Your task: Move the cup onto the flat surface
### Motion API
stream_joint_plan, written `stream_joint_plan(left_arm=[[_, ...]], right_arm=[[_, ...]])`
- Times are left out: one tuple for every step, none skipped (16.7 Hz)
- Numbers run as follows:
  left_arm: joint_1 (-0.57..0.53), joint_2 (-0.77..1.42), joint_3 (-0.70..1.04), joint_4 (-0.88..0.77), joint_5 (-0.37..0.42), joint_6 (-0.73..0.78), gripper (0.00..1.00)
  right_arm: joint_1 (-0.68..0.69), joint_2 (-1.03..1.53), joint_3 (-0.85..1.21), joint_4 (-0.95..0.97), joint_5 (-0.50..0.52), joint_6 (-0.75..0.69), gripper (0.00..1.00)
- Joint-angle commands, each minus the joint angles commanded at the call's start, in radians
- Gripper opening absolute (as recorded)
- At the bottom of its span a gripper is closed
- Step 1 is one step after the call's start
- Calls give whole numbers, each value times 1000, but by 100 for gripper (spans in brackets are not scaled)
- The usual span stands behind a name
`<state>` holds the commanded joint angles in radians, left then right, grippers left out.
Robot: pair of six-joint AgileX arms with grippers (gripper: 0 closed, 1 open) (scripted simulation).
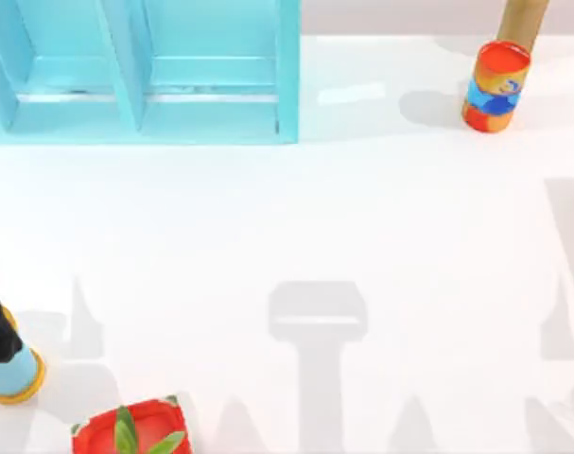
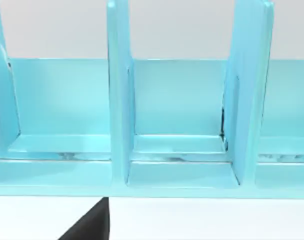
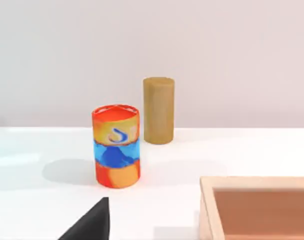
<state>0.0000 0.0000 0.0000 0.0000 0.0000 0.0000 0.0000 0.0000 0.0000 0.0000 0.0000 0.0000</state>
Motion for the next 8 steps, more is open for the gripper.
stream_joint_plan(left_arm=[[0,0,0,0,0,0,100],[0,0,0,0,0,0,100],[0,0,0,0,0,0,100],[0,0,0,0,0,0,100],[0,0,0,0,0,0,100],[0,0,0,0,0,0,100],[0,0,0,0,0,0,100],[0,0,0,0,0,0,100]], right_arm=[[0,0,0,0,0,0,100],[-1,1,1,-1,0,-1,100],[-8,12,12,-12,0,-9,100],[-23,34,33,-33,0,-23,100],[-44,66,63,-63,0,-44,100],[-70,109,104,-104,0,-69,100],[-100,162,154,-155,0,-100,100],[-135,226,212,-216,1,-134,100]])
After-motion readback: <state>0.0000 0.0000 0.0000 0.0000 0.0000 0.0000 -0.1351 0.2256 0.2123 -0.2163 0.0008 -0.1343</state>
